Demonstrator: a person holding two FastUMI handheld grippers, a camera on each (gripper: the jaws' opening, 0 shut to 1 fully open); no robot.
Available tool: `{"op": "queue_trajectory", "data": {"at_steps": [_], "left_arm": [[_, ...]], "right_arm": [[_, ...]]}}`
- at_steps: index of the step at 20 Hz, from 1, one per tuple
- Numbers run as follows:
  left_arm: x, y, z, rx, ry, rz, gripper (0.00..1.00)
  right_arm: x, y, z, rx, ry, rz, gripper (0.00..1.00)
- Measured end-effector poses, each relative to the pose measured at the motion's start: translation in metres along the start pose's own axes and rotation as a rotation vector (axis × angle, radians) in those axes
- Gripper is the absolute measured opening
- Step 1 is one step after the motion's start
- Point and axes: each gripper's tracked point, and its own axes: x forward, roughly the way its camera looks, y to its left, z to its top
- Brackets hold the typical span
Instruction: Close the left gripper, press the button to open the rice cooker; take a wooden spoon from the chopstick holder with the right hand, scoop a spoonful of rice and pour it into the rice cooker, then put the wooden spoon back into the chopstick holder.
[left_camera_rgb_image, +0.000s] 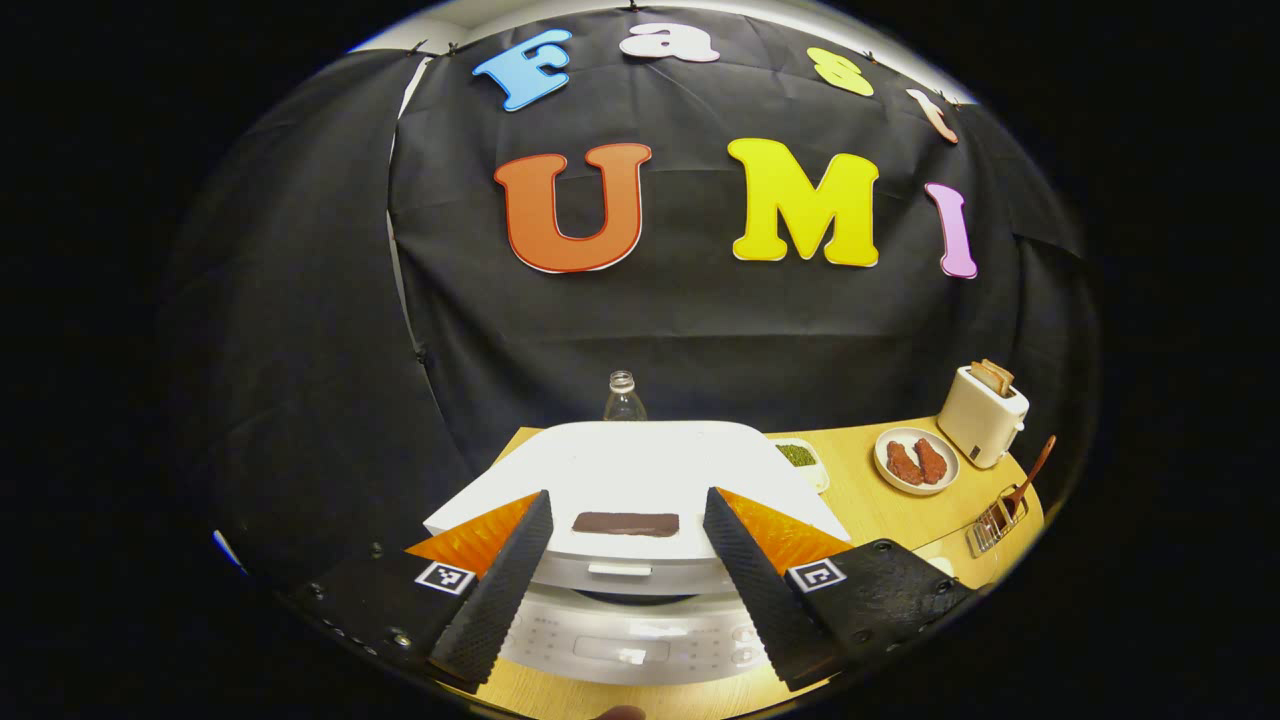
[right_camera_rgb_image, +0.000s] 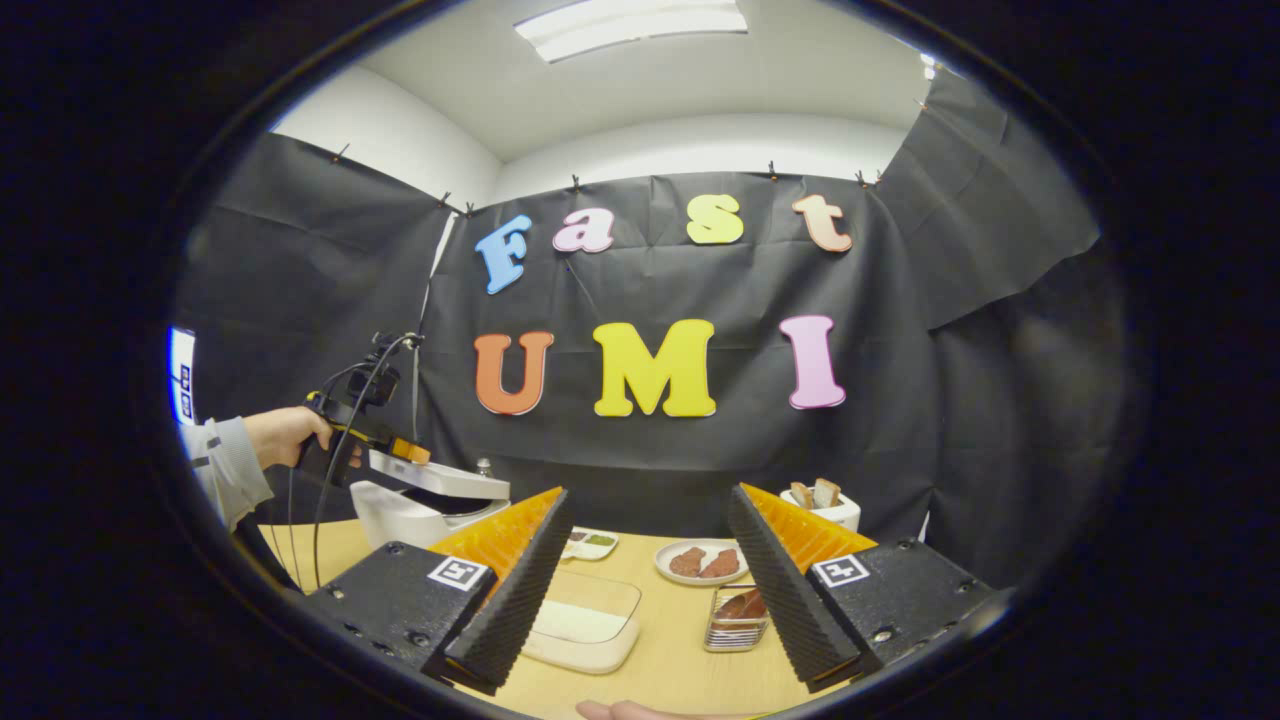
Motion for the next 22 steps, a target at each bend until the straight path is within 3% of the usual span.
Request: {"op": "queue_trajectory", "data": {"at_steps": [6,7,8,10,15,20,21,22], "left_arm": [[-0.004,-0.011,-0.056,-0.039,0.146,-0.005,0.98],[-0.002,-0.014,-0.063,-0.067,0.154,-0.011,0.98],[-0.004,-0.011,-0.064,-0.086,0.159,-0.002,0.98],[-0.001,-0.012,-0.064,-0.095,0.121,0.008,1.00],[0.003,-0.003,-0.066,-0.042,0.101,0.053,1.00],[0.017,-0.004,-0.061,-0.059,0.023,0.006,1.00],[0.014,-0.010,-0.062,-0.066,0.031,-0.015,1.00],[0.008,-0.018,-0.063,-0.053,0.044,-0.031,1.00]], "right_arm": [[-0.033,0.011,-0.007,0.051,0.017,0.019,1.00],[-0.039,0.008,-0.005,0.058,0.003,0.007,0.96],[-0.044,0.006,-0.003,0.064,-0.012,-0.006,1.00],[-0.049,0.004,-0.005,0.042,-0.017,-0.020,0.95],[-0.055,0.003,-0.019,0.009,0.007,-0.031,1.00],[-0.056,-0.006,-0.029,0.003,0.017,-0.047,1.00],[-0.056,-0.005,-0.028,0.009,0.017,-0.046,0.96],[-0.055,-0.005,-0.028,0.017,0.015,-0.044,1.00]]}}
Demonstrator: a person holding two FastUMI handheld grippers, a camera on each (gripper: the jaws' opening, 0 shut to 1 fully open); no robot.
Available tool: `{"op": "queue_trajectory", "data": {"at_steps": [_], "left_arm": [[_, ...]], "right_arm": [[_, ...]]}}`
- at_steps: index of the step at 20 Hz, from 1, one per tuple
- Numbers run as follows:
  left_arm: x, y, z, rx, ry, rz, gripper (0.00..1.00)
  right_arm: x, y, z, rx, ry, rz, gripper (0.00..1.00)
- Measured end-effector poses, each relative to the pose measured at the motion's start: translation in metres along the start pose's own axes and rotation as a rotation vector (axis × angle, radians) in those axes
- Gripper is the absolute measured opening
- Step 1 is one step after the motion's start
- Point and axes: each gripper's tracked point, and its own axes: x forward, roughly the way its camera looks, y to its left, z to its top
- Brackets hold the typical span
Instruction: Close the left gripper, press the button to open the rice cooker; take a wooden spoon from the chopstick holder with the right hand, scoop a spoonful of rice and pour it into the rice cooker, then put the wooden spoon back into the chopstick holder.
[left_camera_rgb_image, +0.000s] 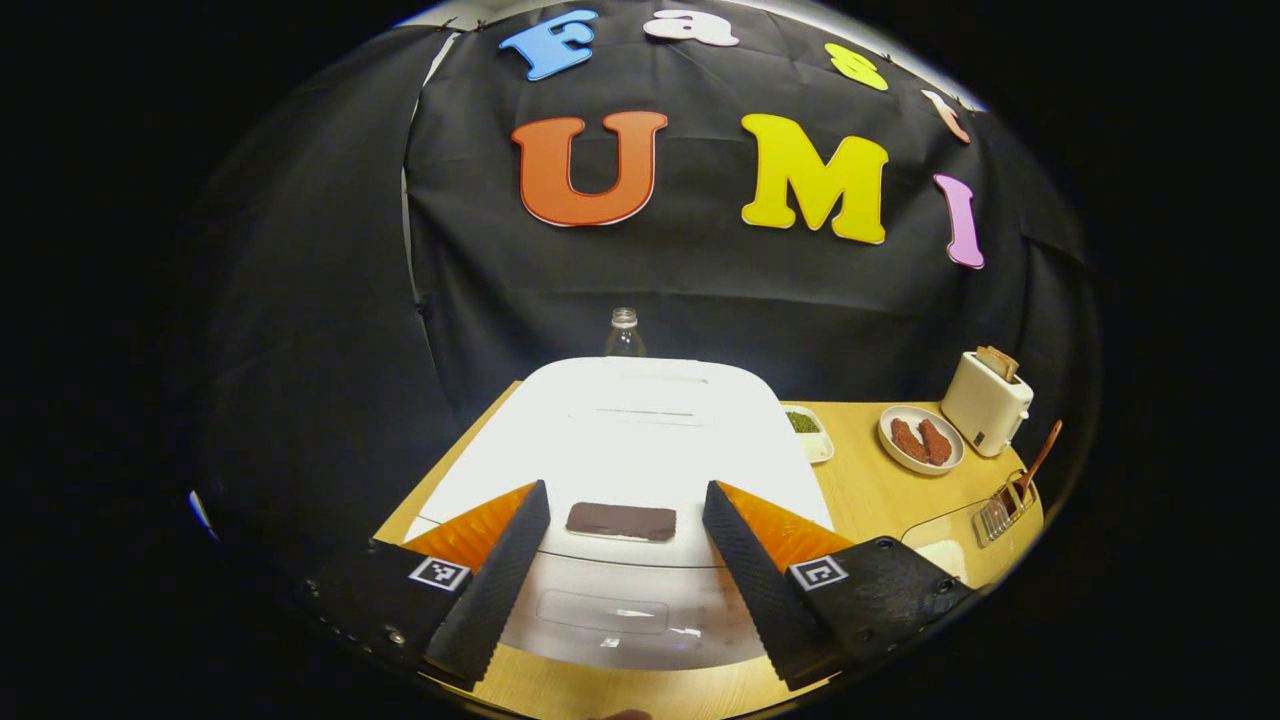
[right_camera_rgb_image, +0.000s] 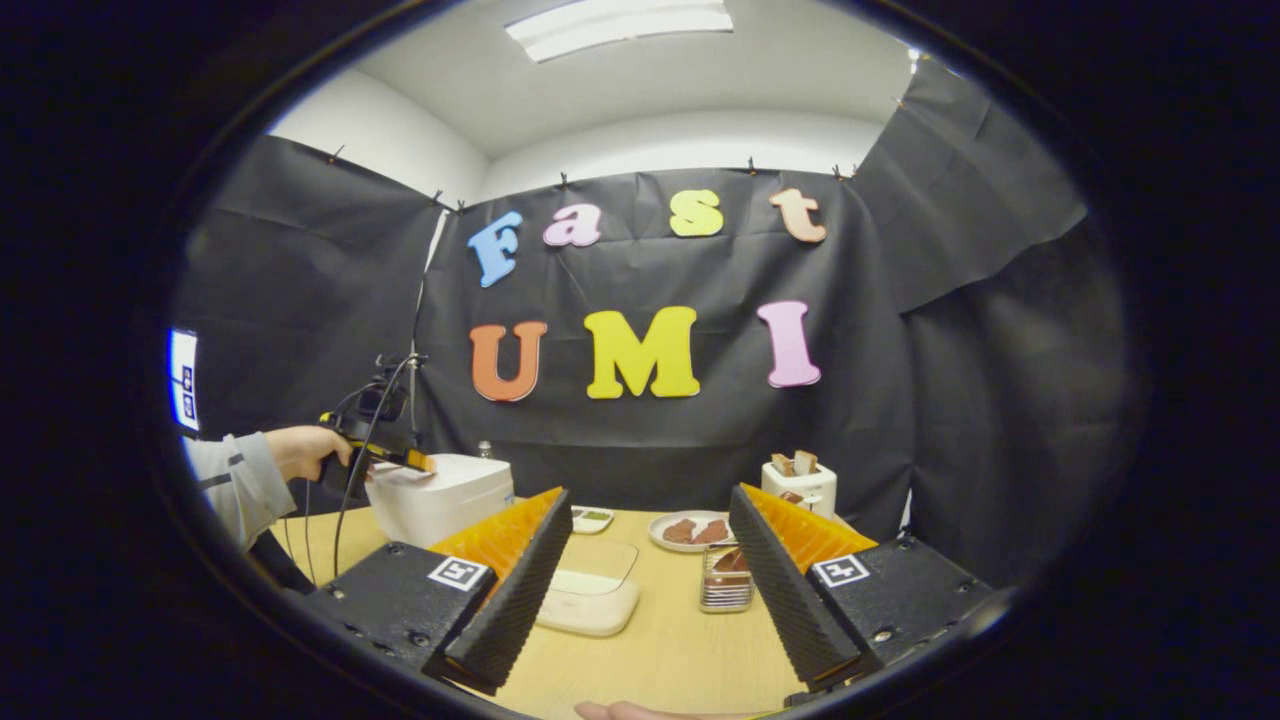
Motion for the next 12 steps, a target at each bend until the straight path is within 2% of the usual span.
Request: {"op": "queue_trajectory", "data": {"at_steps": [3,4,5,6,7,12], "left_arm": [[-0.010,-0.001,0.002,0.021,0.008,0.005,0.96],[-0.013,-0.004,0.005,0.013,-0.005,0.006,0.96],[-0.018,-0.010,0.008,0.006,-0.022,-0.009,0.95],[-0.024,-0.016,0.007,0.004,-0.030,-0.019,0.95],[-0.032,-0.021,0.009,0.009,-0.040,-0.020,0.95],[-0.103,-0.051,0.015,0.058,-0.157,-0.030,0.95]], "right_arm": [[0.000,-0.005,-0.001,0.010,0.002,-0.014,1.00],[-0.001,-0.005,-0.001,0.009,0.006,-0.018,0.96],[-0.004,-0.005,-0.001,0.006,0.010,-0.021,0.96],[-0.007,-0.006,0.001,0.001,0.006,-0.025,1.00],[-0.010,-0.009,0.004,-0.008,0.002,-0.033,0.96],[-0.027,-0.012,0.019,-0.041,-0.013,-0.063,1.00]]}}
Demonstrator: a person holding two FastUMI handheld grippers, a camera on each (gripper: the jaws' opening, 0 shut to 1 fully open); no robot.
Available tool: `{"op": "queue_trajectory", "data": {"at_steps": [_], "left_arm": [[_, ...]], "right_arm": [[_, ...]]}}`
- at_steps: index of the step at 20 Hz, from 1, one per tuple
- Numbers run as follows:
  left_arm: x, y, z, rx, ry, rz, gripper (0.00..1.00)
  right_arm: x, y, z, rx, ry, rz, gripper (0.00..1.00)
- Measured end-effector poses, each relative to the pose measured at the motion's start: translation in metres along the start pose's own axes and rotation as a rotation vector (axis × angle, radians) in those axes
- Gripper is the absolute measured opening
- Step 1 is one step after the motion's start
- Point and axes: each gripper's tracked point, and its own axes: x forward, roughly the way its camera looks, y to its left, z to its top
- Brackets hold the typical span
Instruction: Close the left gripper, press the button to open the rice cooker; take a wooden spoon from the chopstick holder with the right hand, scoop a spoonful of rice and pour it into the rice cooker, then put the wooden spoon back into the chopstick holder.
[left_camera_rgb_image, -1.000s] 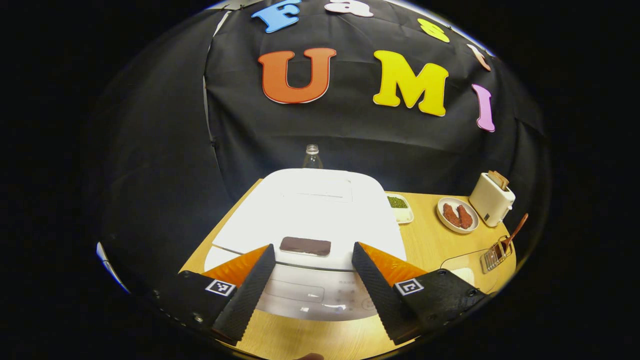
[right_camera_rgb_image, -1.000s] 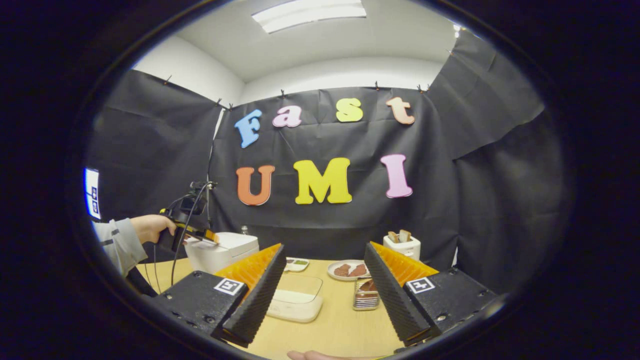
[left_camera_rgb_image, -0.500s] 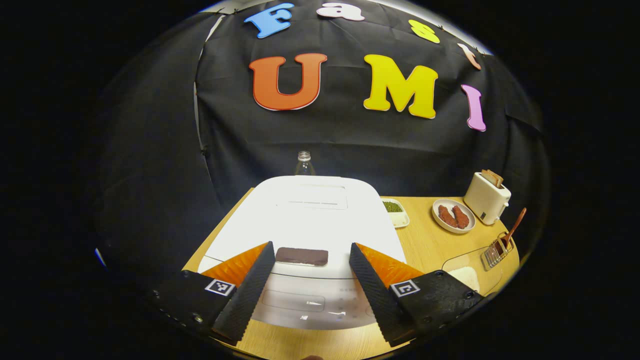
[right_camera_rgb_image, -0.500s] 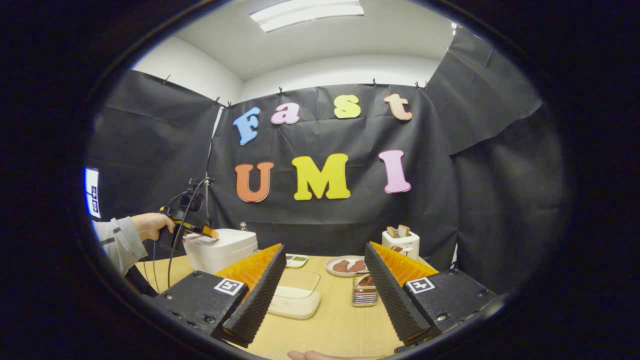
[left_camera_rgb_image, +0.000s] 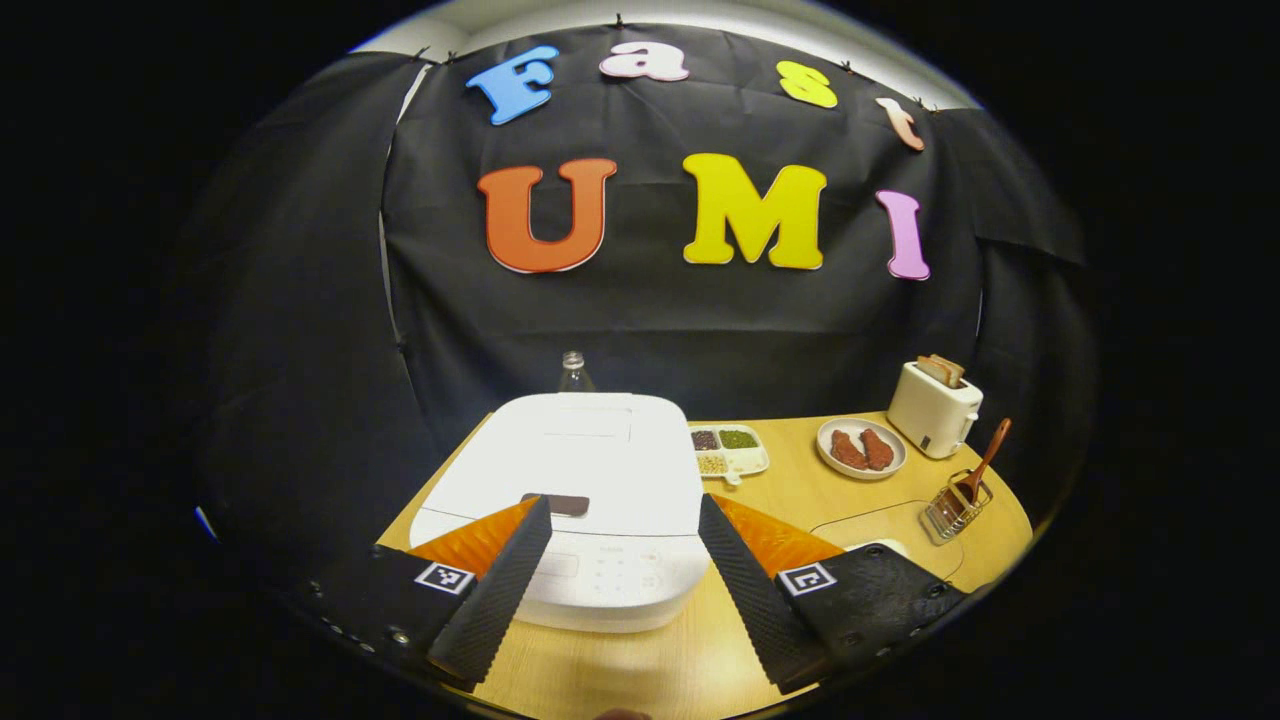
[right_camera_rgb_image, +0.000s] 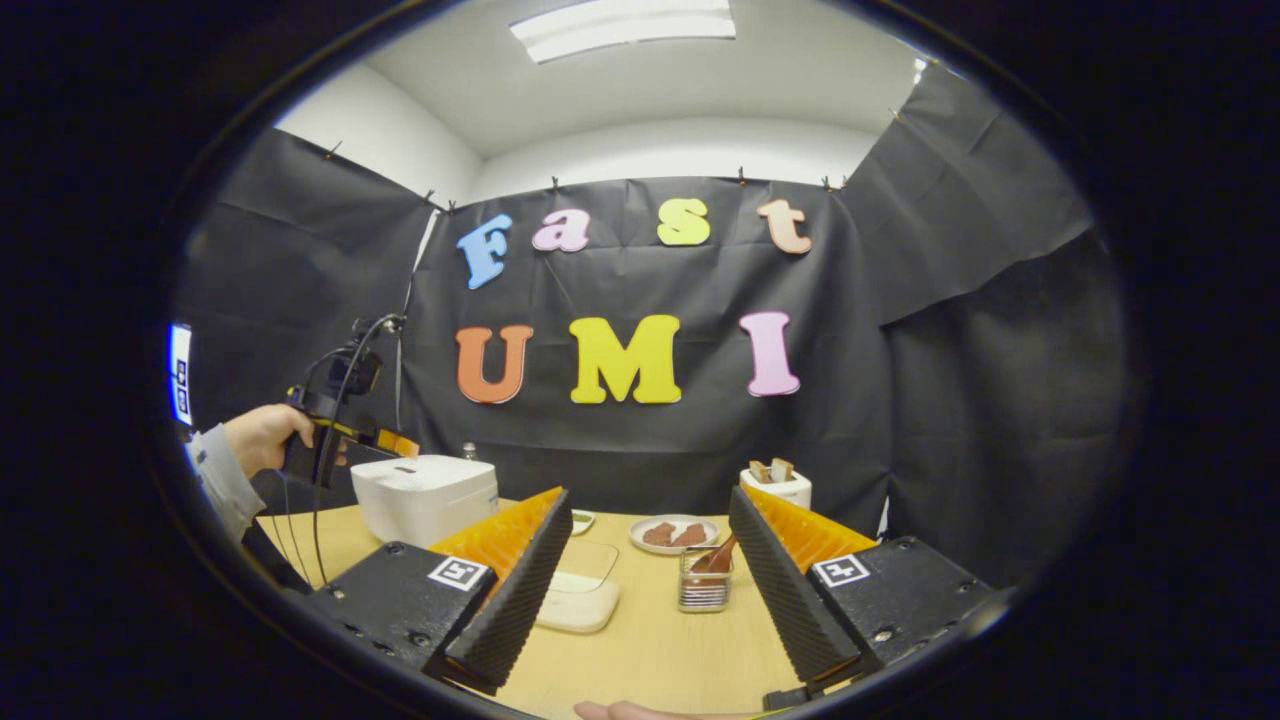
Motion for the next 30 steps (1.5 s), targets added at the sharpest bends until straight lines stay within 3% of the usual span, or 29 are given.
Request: {"op": "queue_trajectory", "data": {"at_steps": [1,2,4,6,10,11,12,14,15,18,19,20,21,26,27,28,29,30], "left_arm": [[-0.018,-0.008,0.006,0.004,-0.025,-0.004,0.95],[-0.035,-0.017,0.014,0.000,-0.054,-0.013,0.96],[-0.074,-0.036,0.021,-0.021,-0.106,-0.035,0.95],[-0.109,-0.049,0.017,-0.036,-0.115,-0.041,0.95],[-0.176,-0.061,0.011,0.012,-0.189,-0.039,0.95],[-0.190,-0.062,0.009,0.021,-0.212,-0.035,1.00],[-0.202,-0.062,0.004,0.022,-0.228,-0.024,0.95],[-0.226,-0.070,-0.008,0.025,-0.256,-0.016,0.95],[-0.236,-0.074,-0.008,0.016,-0.294,-0.007,0.96],[-0.256,-0.098,-0.016,0.029,-0.349,-0.004,0.94],[-0.262,-0.104,-0.019,0.033,-0.363,0.005,0.94],[-0.268,-0.107,-0.020,0.034,-0.385,0.011,0.96],[-0.275,-0.111,-0.019,0.024,-0.405,0.014,0.95],[-0.310,-0.127,-0.019,0.039,-0.451,0.029,0.95],[-0.313,-0.131,-0.024,0.046,-0.448,0.016,0.96],[-0.311,-0.140,-0.029,0.059,-0.439,-0.007,0.95],[-0.312,-0.148,-0.033,0.077,-0.431,-0.024,0.95],[-0.313,-0.152,-0.035,0.092,-0.431,-0.036,0.95]], "right_arm": [[-0.003,-0.001,0.003,0.001,-0.001,-0.006,0.96],[-0.007,-0.001,0.007,0.002,-0.002,-0.008,1.00],[-0.015,-0.003,0.017,-0.002,-0.011,-0.017,0.96],[-0.021,-0.012,0.027,0.003,-0.021,-0.041,1.00],[-0.027,-0.015,0.036,0.033,0.001,-0.065,0.96],[-0.028,-0.013,0.036,0.040,0.015,-0.058,1.00],[-0.028,-0.013,0.035,0.044,0.028,-0.052,1.00],[-0.030,-0.019,0.034,0.045,0.039,-0.058,1.00],[-0.031,-0.022,0.033,0.049,0.044,-0.065,0.96],[-0.036,-0.032,0.027,0.063,0.063,-0.106,1.00],[-0.038,-0.030,0.027,0.058,0.064,-0.105,0.96],[-0.040,-0.026,0.028,0.053,0.060,-0.095,1.00],[-0.043,-0.023,0.030,0.046,0.053,-0.082,0.96],[-0.055,-0.029,0.046,0.037,-0.016,-0.089,1.00],[-0.059,-0.031,0.053,0.050,-0.044,-0.096,0.96],[-0.061,-0.032,0.054,0.061,-0.059,-0.105,1.00],[-0.063,-0.032,0.053,0.070,-0.060,-0.111,0.95],[-0.064,-0.028,0.052,0.071,-0.056,-0.103,1.00]]}}
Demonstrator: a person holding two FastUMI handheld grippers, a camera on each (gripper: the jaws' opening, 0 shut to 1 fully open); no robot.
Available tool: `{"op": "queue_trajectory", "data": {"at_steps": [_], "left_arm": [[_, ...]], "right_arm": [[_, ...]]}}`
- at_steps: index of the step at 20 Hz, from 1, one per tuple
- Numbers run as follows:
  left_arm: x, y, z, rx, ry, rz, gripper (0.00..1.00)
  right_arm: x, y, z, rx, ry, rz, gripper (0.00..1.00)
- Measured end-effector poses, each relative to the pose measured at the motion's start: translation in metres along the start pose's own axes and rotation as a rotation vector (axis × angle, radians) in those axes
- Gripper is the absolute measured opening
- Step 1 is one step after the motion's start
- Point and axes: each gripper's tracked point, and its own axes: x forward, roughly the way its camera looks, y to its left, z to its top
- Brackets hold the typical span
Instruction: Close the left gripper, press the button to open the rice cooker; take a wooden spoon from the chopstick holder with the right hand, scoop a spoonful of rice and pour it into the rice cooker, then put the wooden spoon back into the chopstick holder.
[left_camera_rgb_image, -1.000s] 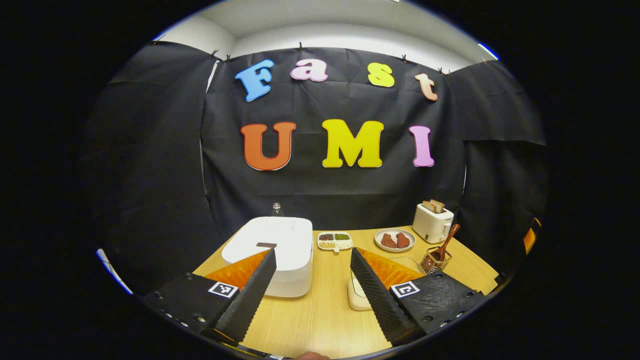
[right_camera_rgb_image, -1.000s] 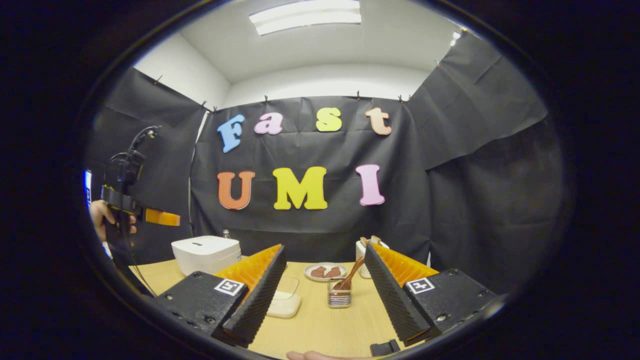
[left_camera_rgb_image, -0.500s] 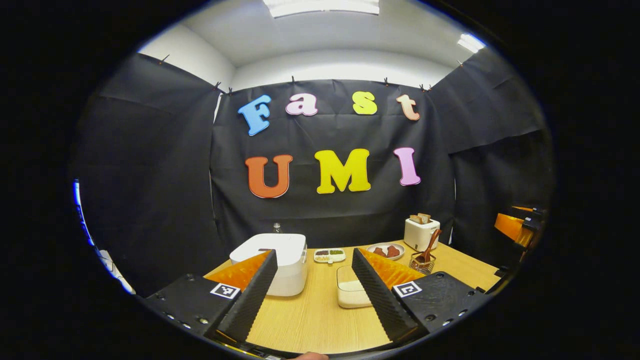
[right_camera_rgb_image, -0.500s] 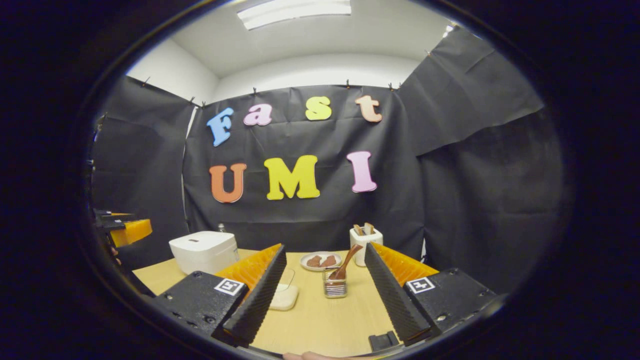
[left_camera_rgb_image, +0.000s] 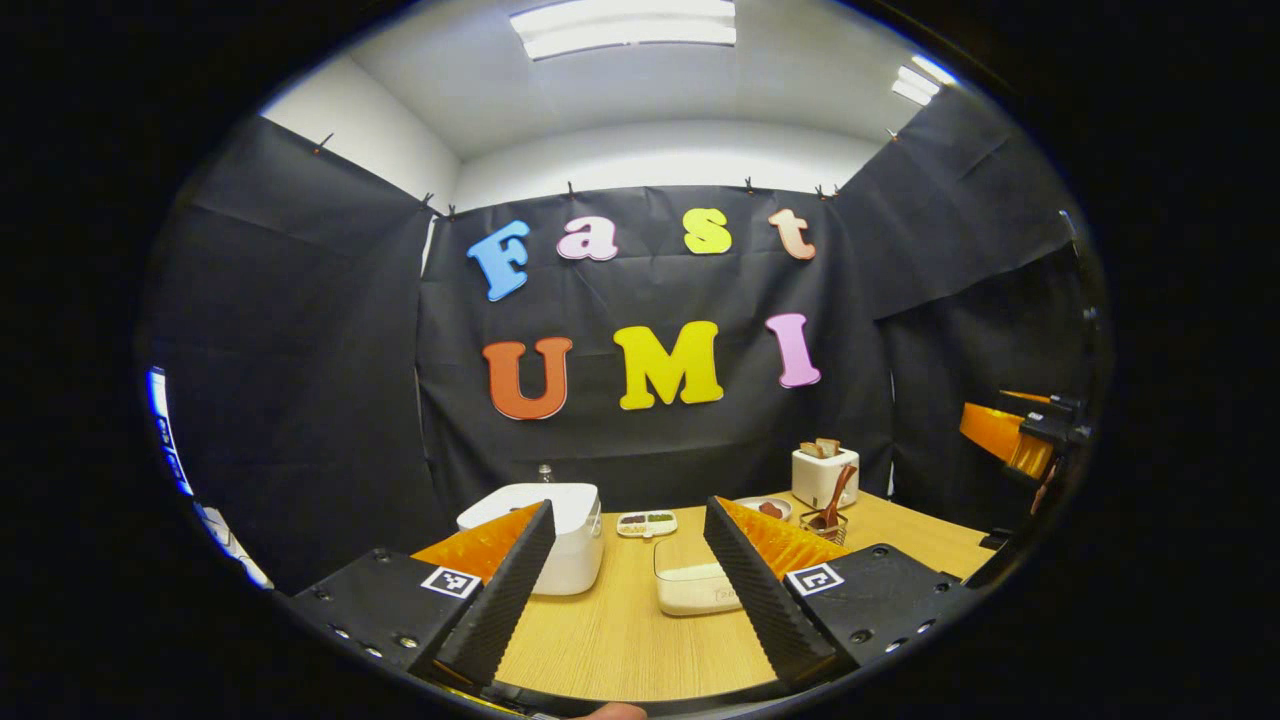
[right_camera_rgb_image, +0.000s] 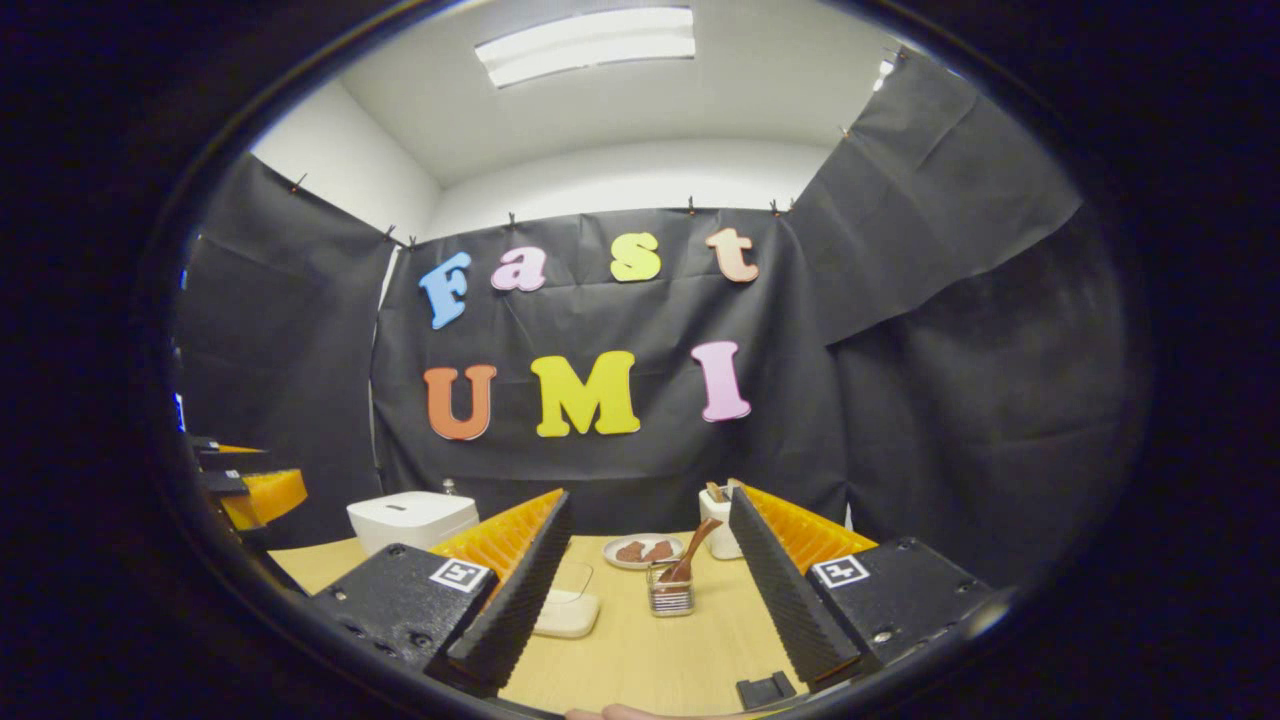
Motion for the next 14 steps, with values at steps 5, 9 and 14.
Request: {"op": "queue_trajectory", "data": {"at_steps": [5,9,14], "left_arm": [[-0.003,-0.012,0.016,0.027,-0.059,-0.015,0.95],[-0.006,-0.010,0.017,0.006,-0.061,-0.018,0.95],[-0.003,-0.004,0.013,-0.008,-0.047,-0.004,0.95]], "right_arm": [[0.001,0.010,0.000,-0.013,0.010,0.049,1.00],[0.003,0.006,-0.006,-0.008,0.024,0.037,1.00],[0.004,0.002,-0.009,-0.017,0.040,0.030,1.00]]}}
